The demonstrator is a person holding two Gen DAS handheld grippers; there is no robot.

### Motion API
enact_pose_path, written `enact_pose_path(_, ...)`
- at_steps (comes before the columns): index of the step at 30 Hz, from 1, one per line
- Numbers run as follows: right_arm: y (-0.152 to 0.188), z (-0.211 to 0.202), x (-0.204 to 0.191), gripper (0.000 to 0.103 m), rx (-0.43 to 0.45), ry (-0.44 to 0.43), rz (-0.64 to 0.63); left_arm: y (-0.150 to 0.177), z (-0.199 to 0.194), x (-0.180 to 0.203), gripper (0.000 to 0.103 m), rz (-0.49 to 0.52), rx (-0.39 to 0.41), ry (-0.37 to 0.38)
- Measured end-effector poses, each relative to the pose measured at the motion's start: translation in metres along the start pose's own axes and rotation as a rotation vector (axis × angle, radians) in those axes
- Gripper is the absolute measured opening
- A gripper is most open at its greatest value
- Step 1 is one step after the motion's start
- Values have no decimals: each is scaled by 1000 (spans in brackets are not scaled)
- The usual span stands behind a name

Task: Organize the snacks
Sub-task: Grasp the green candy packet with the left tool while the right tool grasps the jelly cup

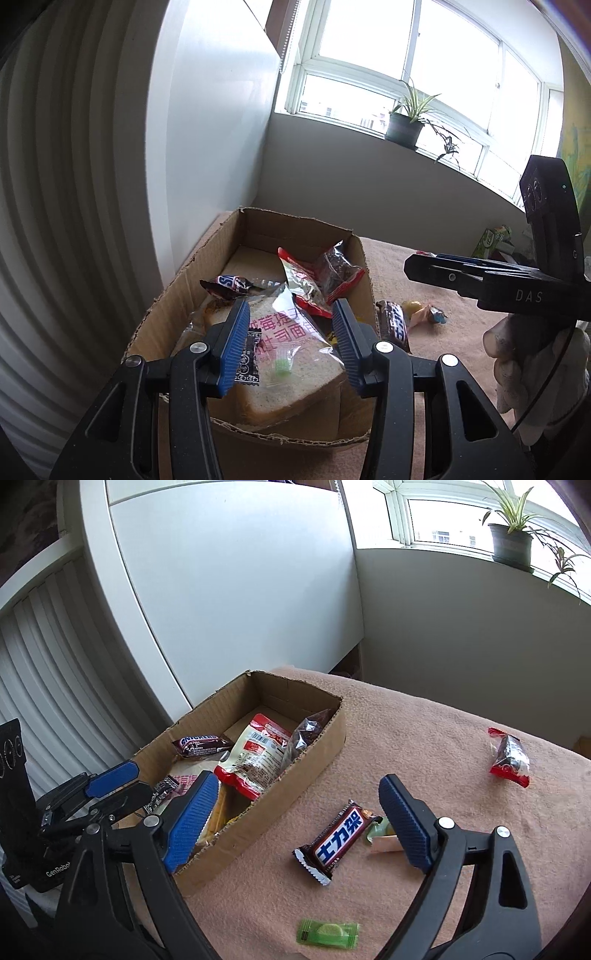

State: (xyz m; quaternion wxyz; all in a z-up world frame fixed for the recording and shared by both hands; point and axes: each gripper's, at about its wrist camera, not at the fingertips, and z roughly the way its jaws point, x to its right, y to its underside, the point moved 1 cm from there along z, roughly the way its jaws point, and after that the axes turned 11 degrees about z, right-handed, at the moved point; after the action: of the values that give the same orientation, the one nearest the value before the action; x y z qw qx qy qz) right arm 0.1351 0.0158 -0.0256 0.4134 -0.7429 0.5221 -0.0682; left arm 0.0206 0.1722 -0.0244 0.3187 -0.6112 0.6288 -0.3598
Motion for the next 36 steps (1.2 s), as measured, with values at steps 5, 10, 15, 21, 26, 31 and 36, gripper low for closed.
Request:
enact_pose_path(5,4,-14,31,94,-19,53,-3,-6,-3,29,45,48,10,48)
enact_pose_path(10,8,-12,61,94,-44,87,39,-10,-1,63,45,97,-3,121)
enact_pose_path(15,12,-4,91,93,-76,91,95,-3,10,100,45,154,-45,203)
enact_pose_path(21,19,10,112,93,-125,99,133,18,35,143,45,272,-142,258)
enact_pose_path(26,24,16,111,93,-150,101,119,32,53,162,45,352,-210,253)
enact_pose_path(31,25,13,114,93,-147,104,128,39,64,161,45,375,-245,241)
enact_pose_path(36,26,13,118,93,-149,102,144,47,74,165,46,396,-272,209)
